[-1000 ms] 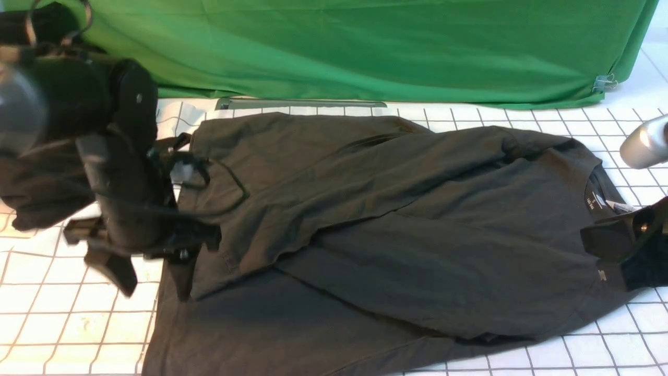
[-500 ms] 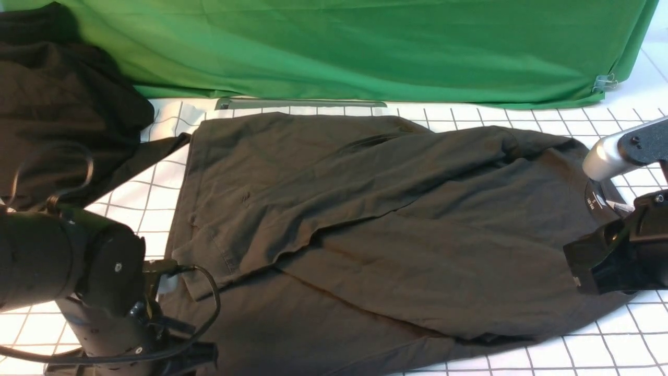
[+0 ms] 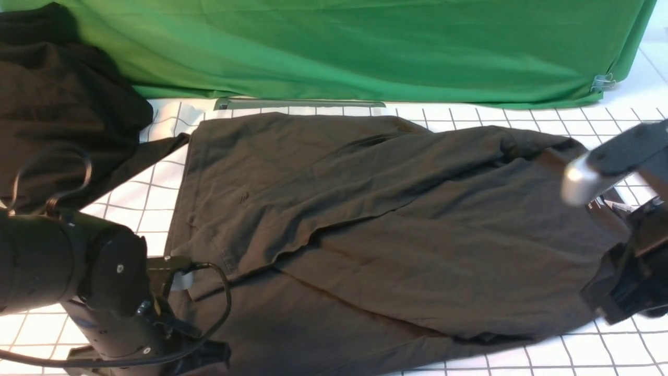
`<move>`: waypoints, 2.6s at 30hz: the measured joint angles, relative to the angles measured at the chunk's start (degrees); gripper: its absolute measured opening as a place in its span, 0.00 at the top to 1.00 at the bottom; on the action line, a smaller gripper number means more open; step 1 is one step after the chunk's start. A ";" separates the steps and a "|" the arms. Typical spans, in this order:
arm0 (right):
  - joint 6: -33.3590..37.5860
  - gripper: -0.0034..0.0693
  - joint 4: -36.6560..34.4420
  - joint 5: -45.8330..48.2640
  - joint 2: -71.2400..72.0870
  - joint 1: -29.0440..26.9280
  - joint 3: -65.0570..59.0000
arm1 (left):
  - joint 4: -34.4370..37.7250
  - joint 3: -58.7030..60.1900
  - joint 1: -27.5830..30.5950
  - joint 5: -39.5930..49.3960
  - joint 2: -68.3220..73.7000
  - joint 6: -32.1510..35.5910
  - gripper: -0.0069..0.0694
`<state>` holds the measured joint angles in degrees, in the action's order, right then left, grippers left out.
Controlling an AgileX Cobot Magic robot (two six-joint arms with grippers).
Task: Fold a long-sleeved shirt over a white checkered tablecloth.
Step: 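Grasp the near edge of the shirt at its hem and shoulder corners, then fold the black garment in half by bringing its near edge over to the far edge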
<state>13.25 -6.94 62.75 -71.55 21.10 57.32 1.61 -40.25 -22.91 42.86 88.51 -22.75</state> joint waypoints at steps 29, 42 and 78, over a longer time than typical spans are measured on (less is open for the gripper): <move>-2.07 0.75 8.91 -12.62 -31.00 4.52 0.30 | -4.47 0.00 0.00 8.43 -15.31 1.57 0.89; -3.65 0.92 6.94 -1.57 -7.71 5.67 -8.22 | 1.06 -0.96 0.00 20.67 -32.91 -0.28 0.89; 1.62 0.76 12.68 -0.71 -57.54 -4.74 60.29 | -1.61 -66.82 20.01 10.14 35.08 7.85 0.89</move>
<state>14.87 5.74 62.04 -129.09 16.35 117.61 0.00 -107.07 -2.90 53.00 123.59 -14.90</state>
